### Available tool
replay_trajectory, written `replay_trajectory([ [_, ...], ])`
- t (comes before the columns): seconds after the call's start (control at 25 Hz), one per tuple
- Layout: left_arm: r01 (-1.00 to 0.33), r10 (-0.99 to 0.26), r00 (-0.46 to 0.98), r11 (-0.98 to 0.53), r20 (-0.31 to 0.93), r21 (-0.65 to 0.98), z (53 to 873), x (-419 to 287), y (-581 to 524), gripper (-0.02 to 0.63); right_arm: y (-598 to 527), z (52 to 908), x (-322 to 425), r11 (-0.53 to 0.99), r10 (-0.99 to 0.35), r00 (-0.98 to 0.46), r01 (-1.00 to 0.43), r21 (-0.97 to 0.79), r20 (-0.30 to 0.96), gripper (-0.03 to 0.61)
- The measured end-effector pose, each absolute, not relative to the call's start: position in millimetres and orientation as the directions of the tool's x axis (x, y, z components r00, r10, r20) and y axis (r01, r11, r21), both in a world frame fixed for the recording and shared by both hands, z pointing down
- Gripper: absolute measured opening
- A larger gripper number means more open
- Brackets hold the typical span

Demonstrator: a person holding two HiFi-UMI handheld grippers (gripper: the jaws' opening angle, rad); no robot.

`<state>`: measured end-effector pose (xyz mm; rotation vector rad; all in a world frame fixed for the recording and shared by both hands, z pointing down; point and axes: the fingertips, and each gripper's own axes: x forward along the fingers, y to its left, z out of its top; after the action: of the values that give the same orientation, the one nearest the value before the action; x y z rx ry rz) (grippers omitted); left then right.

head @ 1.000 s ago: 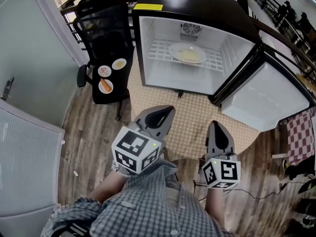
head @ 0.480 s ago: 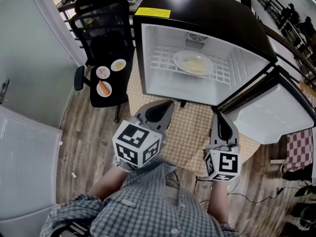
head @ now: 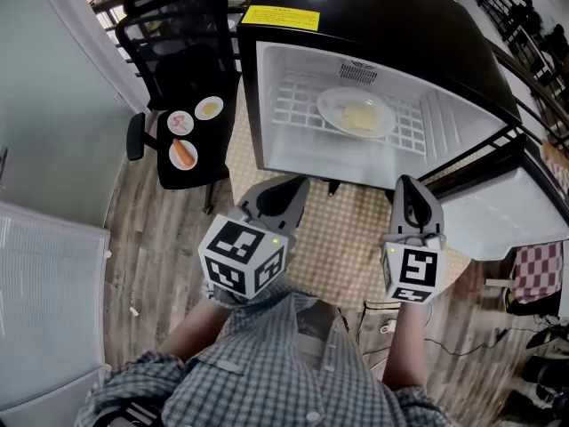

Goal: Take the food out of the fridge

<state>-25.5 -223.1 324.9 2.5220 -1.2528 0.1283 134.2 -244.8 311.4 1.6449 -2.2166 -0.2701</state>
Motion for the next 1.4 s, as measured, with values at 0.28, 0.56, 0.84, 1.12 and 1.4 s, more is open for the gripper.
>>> replay_trajectory([
  [0.28,-0.791,-0.762,0.606,-0.546,0.229,0.276,331.4,-21.3,-236.5,0.006,-273.6,321.6,121.5,0.37,-0.928,-0.286,-0.791,0.487,0.24,0.011],
  [0.56,-0.816,-0.789,0.566,-0.494,0.242,0.3,337.9,-21.3,-248.0,0.006,-306.3,342.6,99.6,0.455,-0.891,-0.321,-0.639,0.62,0.323,0.012],
  [0.84,-0.839,-0.821,0.52,-0.44,0.236,0.321,336.4,-17.5,-259.5,0.006,-329.0,358.8,81.4,0.515,-0.855,-0.339,-0.47,0.717,0.392,0.012],
  [1.12,-0.856,-0.829,0.479,-0.37,0.289,0.36,351.6,-17.8,-267.1,0.006,-335.8,374.4,68.4,0.524,-0.84,-0.339,-0.308,0.794,0.423,0.012],
  [1.4,-0.814,-0.828,0.495,-0.334,0.265,0.475,356.1,-14.4,-270.5,0.006,-341.3,381.5,66.8,0.471,-0.86,-0.309,-0.172,0.865,0.406,0.014],
])
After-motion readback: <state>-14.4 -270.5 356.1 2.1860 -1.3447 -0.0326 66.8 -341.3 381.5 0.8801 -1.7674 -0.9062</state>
